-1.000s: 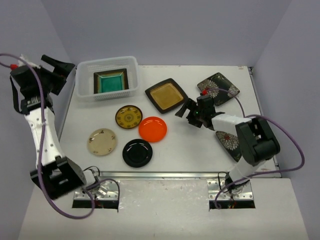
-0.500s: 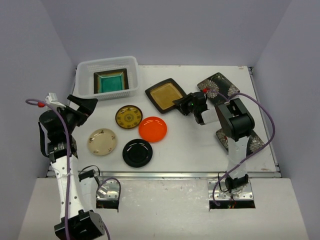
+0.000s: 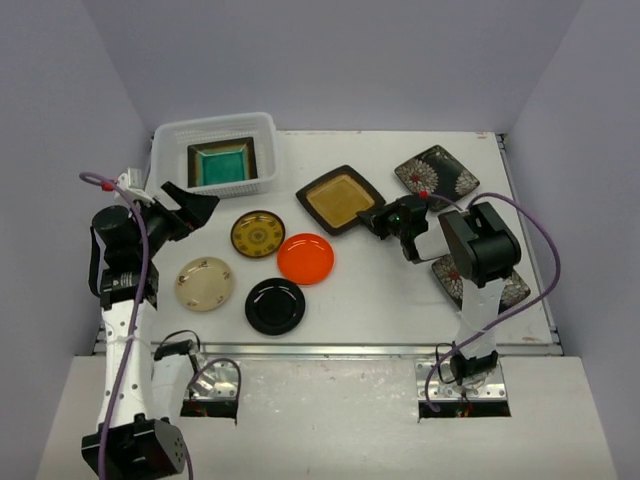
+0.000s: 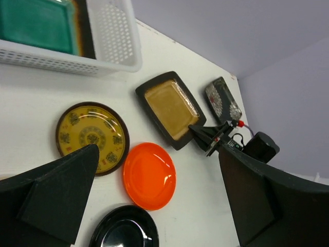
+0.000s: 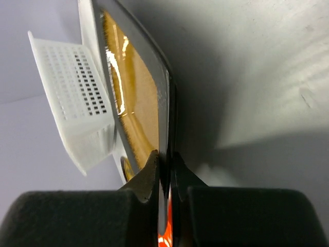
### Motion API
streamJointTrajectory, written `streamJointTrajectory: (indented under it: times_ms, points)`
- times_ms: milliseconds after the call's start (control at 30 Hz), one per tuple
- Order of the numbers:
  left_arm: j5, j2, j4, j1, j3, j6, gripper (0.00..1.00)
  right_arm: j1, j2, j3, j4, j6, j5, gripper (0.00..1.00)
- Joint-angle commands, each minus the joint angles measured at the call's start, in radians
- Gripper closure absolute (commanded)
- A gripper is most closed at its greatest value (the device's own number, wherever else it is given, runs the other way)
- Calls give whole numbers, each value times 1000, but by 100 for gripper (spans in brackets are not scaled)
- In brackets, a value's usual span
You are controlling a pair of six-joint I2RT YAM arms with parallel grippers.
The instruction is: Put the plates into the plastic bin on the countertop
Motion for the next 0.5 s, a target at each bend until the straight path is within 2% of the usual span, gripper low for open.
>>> streamJointTrajectory:
  times_ms: [0, 100, 200, 233, 300, 467]
  points:
    - [64, 151, 139, -92, 39, 26, 0, -78, -203, -22, 17, -87, -150, 100]
    - [30, 274, 145, -203, 92, 47, 0, -139, -311, -28, -46, -138, -277, 100]
    - [16, 363, 144, -303, 159, 58, 0, -162, -399, 34, -290, -320, -449, 100]
    - [15, 368, 144, -346, 180, 62, 0, -161, -404, 38, -307, -336, -490, 100]
    - [30, 448, 134, -396, 242, 88, 0, -160, -481, 69, -497, -526, -573, 100]
    - [110, 570, 52, -423, 369, 184, 0, -161, -613, 102, -784, -835, -721, 100]
